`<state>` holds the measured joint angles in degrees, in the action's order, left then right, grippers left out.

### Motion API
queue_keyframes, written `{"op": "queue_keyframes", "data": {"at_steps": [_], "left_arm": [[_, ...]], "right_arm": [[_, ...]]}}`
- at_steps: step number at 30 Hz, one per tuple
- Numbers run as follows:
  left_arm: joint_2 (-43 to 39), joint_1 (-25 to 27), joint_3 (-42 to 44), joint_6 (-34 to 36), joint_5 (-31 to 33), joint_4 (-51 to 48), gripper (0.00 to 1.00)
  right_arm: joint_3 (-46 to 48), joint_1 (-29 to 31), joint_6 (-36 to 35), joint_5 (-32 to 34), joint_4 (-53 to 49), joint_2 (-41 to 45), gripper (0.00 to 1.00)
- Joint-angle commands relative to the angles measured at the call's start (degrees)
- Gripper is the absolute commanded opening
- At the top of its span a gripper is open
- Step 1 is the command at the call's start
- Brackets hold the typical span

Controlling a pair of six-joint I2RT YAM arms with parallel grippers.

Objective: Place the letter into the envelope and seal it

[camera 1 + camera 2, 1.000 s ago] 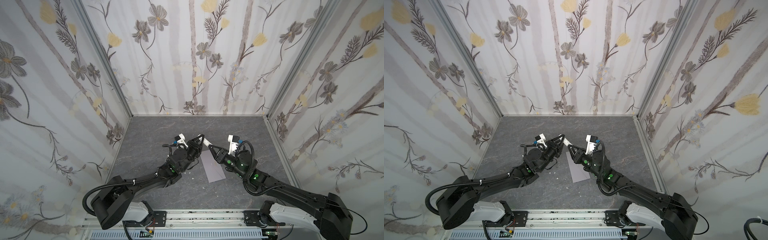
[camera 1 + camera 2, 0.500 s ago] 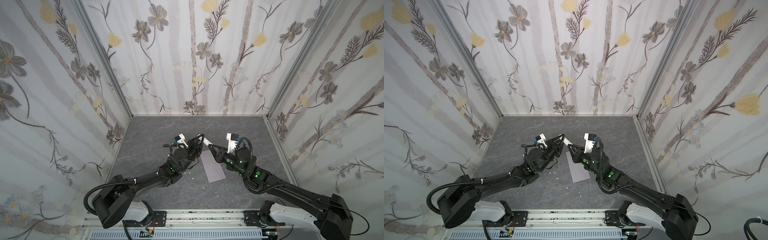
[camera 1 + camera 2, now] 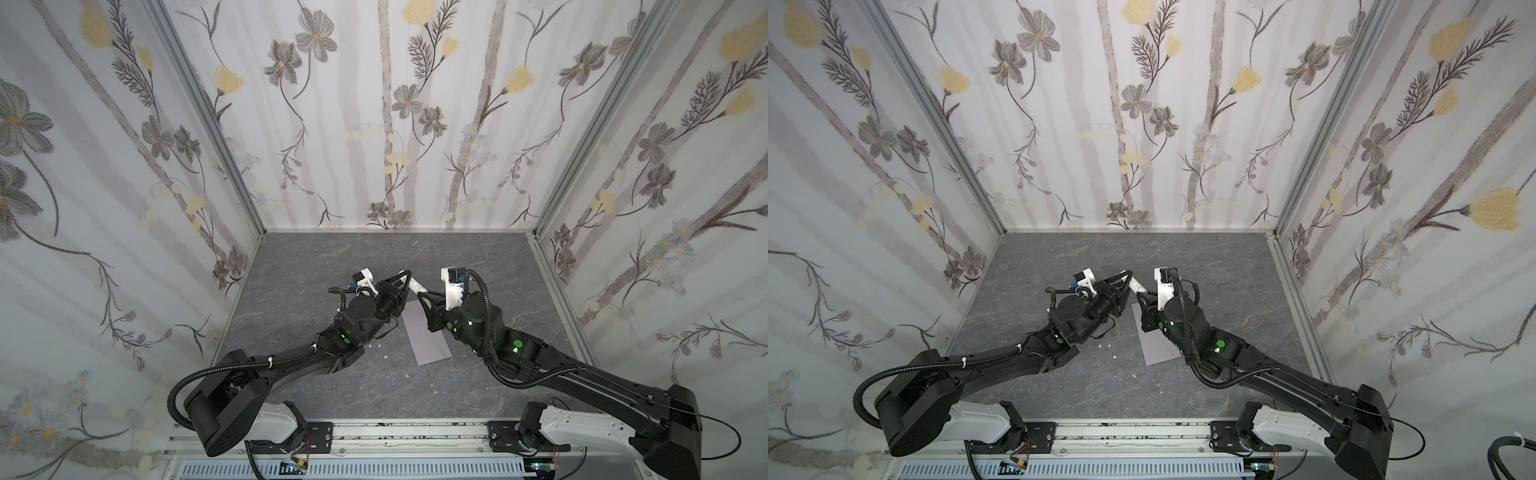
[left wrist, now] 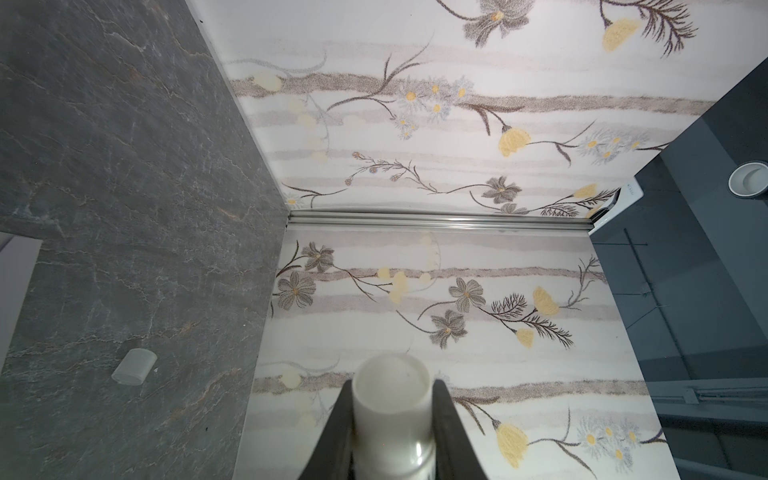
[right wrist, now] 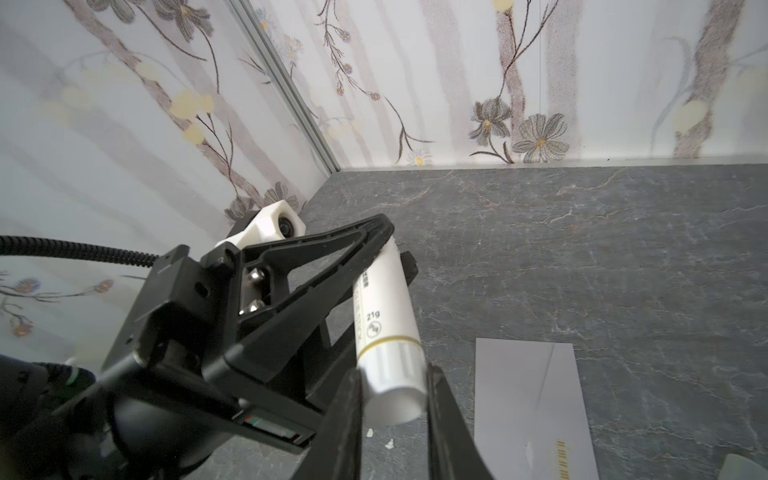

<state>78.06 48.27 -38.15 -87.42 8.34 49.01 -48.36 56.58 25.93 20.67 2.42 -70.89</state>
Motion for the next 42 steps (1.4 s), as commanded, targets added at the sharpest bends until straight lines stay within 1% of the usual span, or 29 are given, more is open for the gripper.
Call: {"op": "queue_keyframes", "data": {"at_steps": [1, 5, 8, 15, 18, 20, 24, 28, 29, 31, 34, 35, 36, 37, 40, 42], "left_arm": [[-0.08, 0.05, -0.95, -0.47, -5.33, 2.61, 0.0], [-0.28, -0.1, -1.27, -0.47, -6.44, 1.86, 0.0], [-0.55, -0.27, -1.31, -0.72, -7.42, 1.31, 0.0], [-1.42, -0.47, -0.97, -0.85, -8.91, -0.12, 0.0], [-1.94, -0.55, -0.85, -0.74, -9.22, -0.65, 0.0], [-2.2, -0.66, -0.87, -0.65, -9.51, -1.07, 0.0], [-2.2, -0.73, -1.21, -0.77, -10.1, -1.55, 0.0], [-2.16, -0.72, -1.49, -0.65, -10.31, -1.73, 0.0], [-2.12, -0.77, -1.57, -0.57, -10.27, -1.73, 0.0], [-2.23, -0.72, -1.49, -0.4, -10.19, -1.73, 0.0], [-2.14, -0.9, -1.4, 0.4, -10.17, -1.81, 0.0], [-2.16, -1.1, -1.19, 0.56, -9.91, -1.73, 0.0], [-2.19, -1.16, -1.07, 0.92, -9.63, -1.73, 0.0], [-2.06, -1.31, -0.89, 1.22, -9.36, -1.73, 0.0], [-1.98, -1.51, -0.54, 1.87, -8.35, -1.65, 0.0], [-1.98, -1.51, -0.61, 2.66, -7.7, -1.64, 0.0]], "right_arm": [[-2.89, 4.26, -11.47, 18.4, -6.13, -2.39, 0.14], [-3.85, 9.15, -19.75, 27.72, -6.48, -4.7, 0.14], [-3.51, 12.1, -24.94, 33.37, -5.47, -6.19, 0.14], [-1.97, 15.46, -34.87, 41.59, -2.05, -8.74, 0.13], [-0.62, 17.39, -41.72, 46.01, 1.61, -10.17, 0.12], [0.67, 18.64, -47.59, 49.21, 5.46, -11.5, 0.12], [2.78, 20.13, -55.05, 52.0, 11.91, -13.17, 0.11], [2.77, 20.54, -55.72, 52.14, 12.6, -14.24, 0.13], [2.68, 20.55, -55.39, 52.2, 12.62, -14.44, 0.15], [1.78, 20.65, -52.17, 51.08, 10.53, -14.5, 0.22], [-0.5, 20.56, -41.72, 45.09, 4.38, -12.56, 0.38], [-1.23, 20.52, -37.62, 42.09, 2.65, -11.39, 0.45], [-1.9, 20.45, -33.17, 39.15, 0.64, -9.93, 0.48], [-2.37, 20.28, -29.11, 36.59, -0.61, -8.47, 0.5], [-1.58, 17.9, -15.75, 24.98, -2.85, -1.64, 0.56], [1.19, 14.28, -7.63, 16.46, -1.87, 4.18, 0.6]]}}
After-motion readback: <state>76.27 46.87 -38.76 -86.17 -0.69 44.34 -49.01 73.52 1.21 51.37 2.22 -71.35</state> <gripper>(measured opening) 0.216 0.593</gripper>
